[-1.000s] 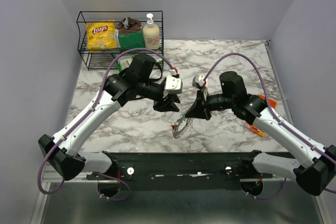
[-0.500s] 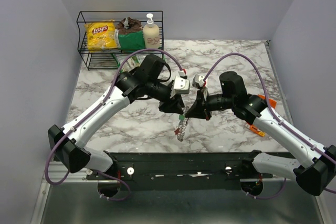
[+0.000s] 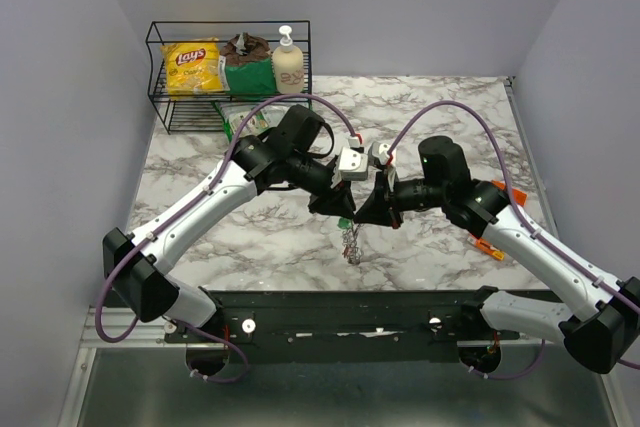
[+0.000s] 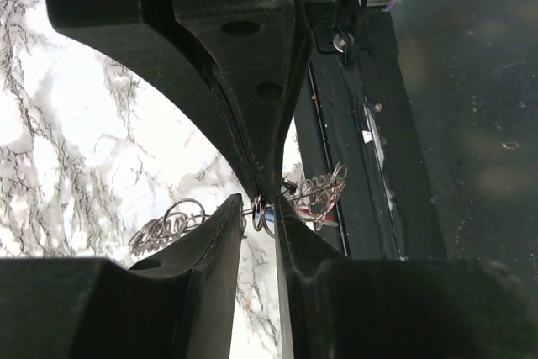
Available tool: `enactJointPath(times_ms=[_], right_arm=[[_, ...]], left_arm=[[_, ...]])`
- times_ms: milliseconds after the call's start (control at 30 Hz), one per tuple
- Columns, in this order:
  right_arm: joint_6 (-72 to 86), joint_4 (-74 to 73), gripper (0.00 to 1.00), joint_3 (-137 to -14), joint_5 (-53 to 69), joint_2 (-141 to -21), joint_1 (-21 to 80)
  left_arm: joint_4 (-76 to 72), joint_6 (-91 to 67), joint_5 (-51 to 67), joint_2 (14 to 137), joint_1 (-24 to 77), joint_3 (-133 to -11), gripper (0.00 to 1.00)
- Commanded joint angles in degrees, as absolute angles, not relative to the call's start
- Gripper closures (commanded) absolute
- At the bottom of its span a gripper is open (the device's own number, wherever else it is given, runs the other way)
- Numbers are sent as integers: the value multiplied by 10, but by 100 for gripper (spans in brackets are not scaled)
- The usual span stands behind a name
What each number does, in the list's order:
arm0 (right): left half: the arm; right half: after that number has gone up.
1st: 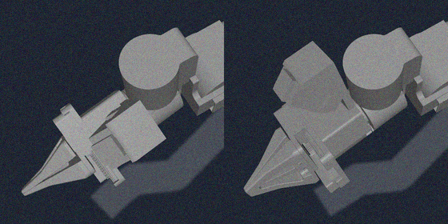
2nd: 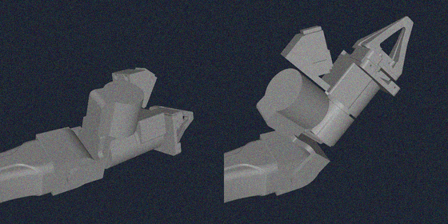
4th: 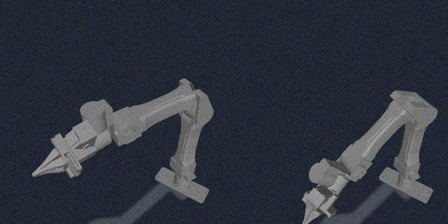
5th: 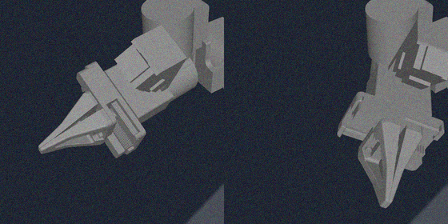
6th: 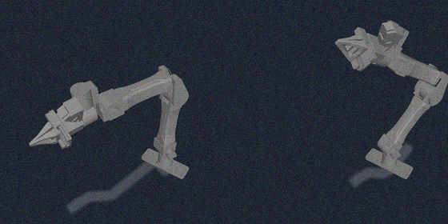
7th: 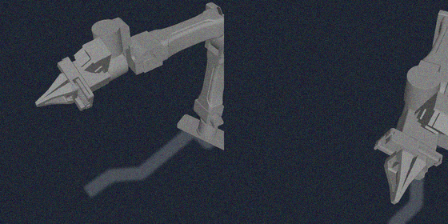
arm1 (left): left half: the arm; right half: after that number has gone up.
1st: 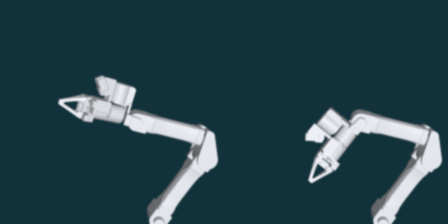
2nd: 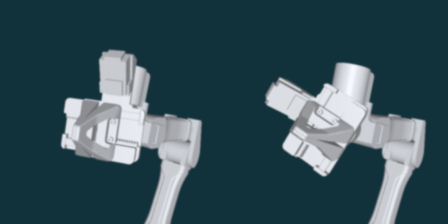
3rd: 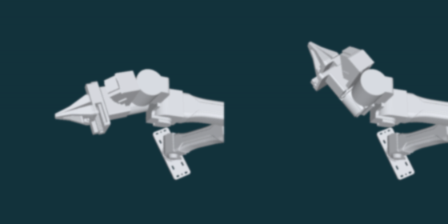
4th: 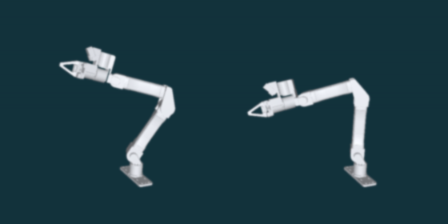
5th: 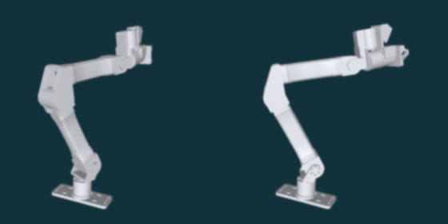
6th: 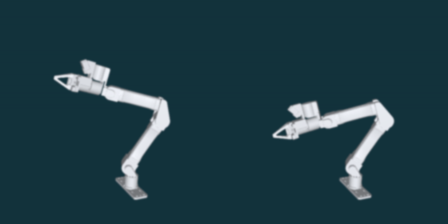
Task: Put the keys on the keyring
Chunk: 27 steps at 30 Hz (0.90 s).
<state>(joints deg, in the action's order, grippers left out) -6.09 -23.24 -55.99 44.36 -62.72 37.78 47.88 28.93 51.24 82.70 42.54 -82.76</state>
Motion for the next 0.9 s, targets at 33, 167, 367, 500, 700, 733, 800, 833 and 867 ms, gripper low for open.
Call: enactJointPath(times_ms=[33, 167, 367, 500, 700, 733, 800, 833, 867], right_arm=[[-61, -221, 99, -578, 439, -611, 380], [-60, -221, 99, -577, 439, -608, 381], [-59, -217, 99, -576, 438, -606, 380], [-59, -217, 99, -574, 439, -605, 380], [-58, -216, 99, -572, 439, -603, 380], [-58, -215, 98, -572, 435, -601, 381], [-55, -214, 90, -570, 430, -599, 380], [-54, -213, 85, -570, 420, -597, 380], [-53, -213, 80, -568, 417, -592, 380]], left_arm=[[478, 292, 529, 832, 430, -835, 73], [484, 294, 526, 838, 431, -836, 77], [490, 301, 519, 841, 432, -837, 87], [491, 301, 513, 840, 432, -837, 100], [456, 280, 499, 827, 432, -823, 100], [449, 272, 496, 824, 432, -819, 100], [427, 263, 483, 814, 432, -810, 100], [418, 254, 479, 810, 432, -806, 100], [401, 250, 473, 802, 432, -797, 100]])
